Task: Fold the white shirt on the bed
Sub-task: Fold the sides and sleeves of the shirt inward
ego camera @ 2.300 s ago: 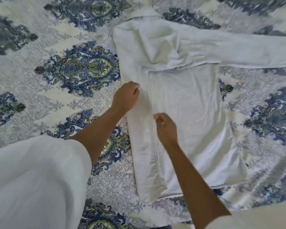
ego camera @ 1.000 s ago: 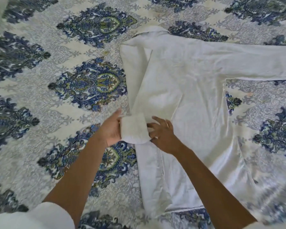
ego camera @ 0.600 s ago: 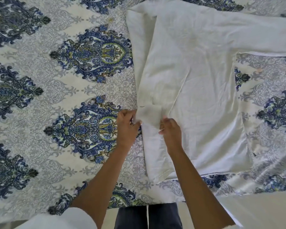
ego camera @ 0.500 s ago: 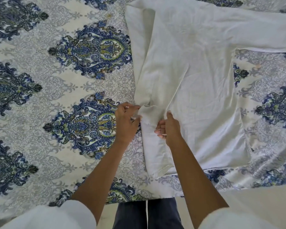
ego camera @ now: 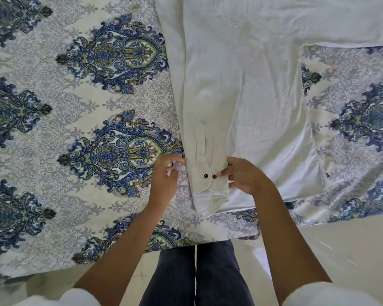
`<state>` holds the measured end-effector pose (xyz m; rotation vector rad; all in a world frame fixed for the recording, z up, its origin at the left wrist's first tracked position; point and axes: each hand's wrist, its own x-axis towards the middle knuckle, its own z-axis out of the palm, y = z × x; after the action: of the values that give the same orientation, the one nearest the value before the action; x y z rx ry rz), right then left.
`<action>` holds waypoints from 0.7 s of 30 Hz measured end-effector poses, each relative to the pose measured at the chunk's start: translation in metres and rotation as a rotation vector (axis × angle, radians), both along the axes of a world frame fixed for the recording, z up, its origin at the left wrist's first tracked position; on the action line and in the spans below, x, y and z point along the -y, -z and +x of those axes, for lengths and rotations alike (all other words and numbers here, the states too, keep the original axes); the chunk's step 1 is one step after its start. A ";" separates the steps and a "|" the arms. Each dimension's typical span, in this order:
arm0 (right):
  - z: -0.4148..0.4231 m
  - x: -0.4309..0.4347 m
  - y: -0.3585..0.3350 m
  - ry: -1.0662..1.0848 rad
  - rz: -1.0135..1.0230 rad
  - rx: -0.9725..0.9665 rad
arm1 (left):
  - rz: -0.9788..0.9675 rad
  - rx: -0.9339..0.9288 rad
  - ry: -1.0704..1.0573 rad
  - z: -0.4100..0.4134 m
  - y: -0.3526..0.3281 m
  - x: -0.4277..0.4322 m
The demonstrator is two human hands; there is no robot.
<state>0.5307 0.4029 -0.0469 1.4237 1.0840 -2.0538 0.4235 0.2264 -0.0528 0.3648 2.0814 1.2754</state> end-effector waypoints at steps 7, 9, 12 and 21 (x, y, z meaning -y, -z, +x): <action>0.015 0.023 0.024 -0.029 0.179 0.165 | -0.395 0.265 0.043 -0.013 0.035 -0.036; 0.018 0.025 0.025 -0.119 0.219 0.150 | -0.431 0.236 0.015 -0.008 0.038 -0.036; 0.020 0.028 0.026 -0.285 0.223 0.164 | -0.468 0.177 -0.037 0.000 0.039 -0.033; 0.014 0.018 0.028 -0.166 0.350 0.161 | -0.457 -0.165 0.044 -0.006 0.037 -0.042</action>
<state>0.5447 0.3847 -0.0750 1.5691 1.4898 -1.6601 0.4174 0.2684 -0.0898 0.3131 2.4090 0.7296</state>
